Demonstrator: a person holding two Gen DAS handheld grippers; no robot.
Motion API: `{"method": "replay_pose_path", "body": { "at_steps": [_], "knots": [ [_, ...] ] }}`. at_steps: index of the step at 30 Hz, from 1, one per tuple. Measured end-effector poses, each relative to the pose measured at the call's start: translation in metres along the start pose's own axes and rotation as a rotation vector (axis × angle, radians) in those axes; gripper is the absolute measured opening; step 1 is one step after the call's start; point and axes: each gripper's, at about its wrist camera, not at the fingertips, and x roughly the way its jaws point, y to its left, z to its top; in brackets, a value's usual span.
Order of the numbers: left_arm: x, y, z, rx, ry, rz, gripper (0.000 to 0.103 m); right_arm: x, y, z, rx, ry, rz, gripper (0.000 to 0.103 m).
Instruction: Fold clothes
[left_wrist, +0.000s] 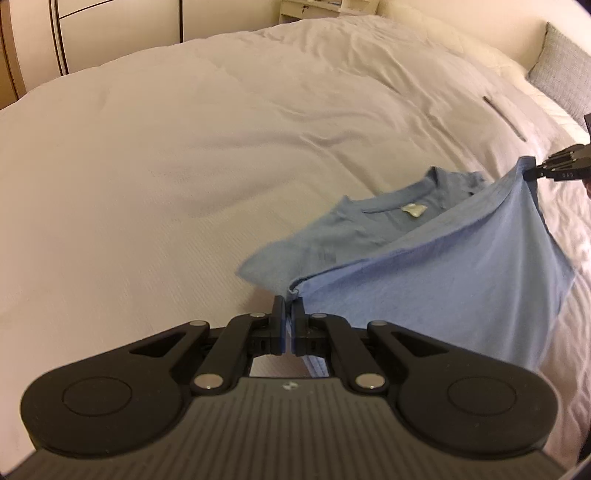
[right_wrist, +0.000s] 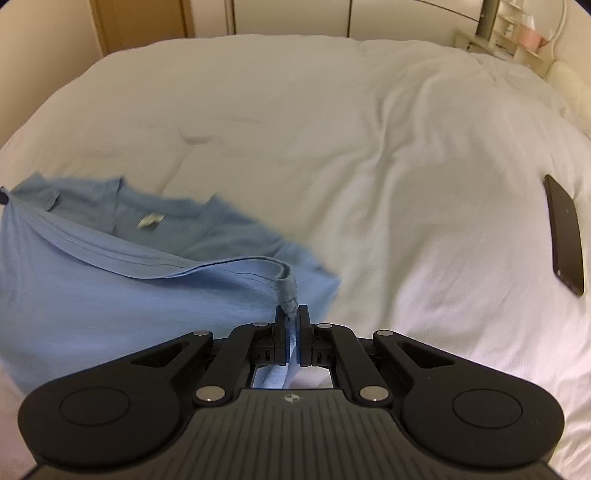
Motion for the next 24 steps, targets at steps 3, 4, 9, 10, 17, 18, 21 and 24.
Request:
{"method": "replay_pose_path", "body": {
  "at_steps": [3, 4, 9, 10, 17, 18, 21, 24],
  "knots": [
    [0.032, 0.001, -0.001, 0.030, 0.079, 0.022, 0.002, 0.022, -0.005, 0.012, 0.008, 0.009, 0.002, 0.002],
    [0.042, 0.000, -0.003, 0.041, 0.107, 0.031, 0.003, 0.030, -0.006, 0.016, 0.011, 0.015, 0.002, 0.002],
    [0.044, -0.007, -0.010, 0.123, 0.126, 0.090, 0.007, 0.054, -0.005, 0.018, 0.016, 0.045, 0.014, 0.002],
    [0.043, -0.009, -0.012, 0.140, 0.124, 0.102, 0.007, 0.055, -0.004, 0.017, 0.015, 0.047, 0.018, 0.002],
    [0.034, -0.032, -0.010, 0.366, 0.045, 0.125, 0.012, 0.050, -0.005, 0.007, 0.025, 0.071, 0.021, 0.002],
    [0.037, -0.034, -0.009, 0.386, 0.052, 0.116, 0.012, 0.050, -0.005, 0.006, 0.031, 0.075, 0.021, 0.002],
    [0.043, -0.043, -0.009, 0.446, 0.083, 0.085, 0.000, 0.049, -0.004, 0.004, 0.032, 0.081, 0.018, 0.002],
    [0.037, -0.050, -0.011, 0.487, 0.098, 0.063, 0.000, 0.049, -0.003, 0.006, 0.029, 0.079, 0.015, 0.002]
  ]
}}
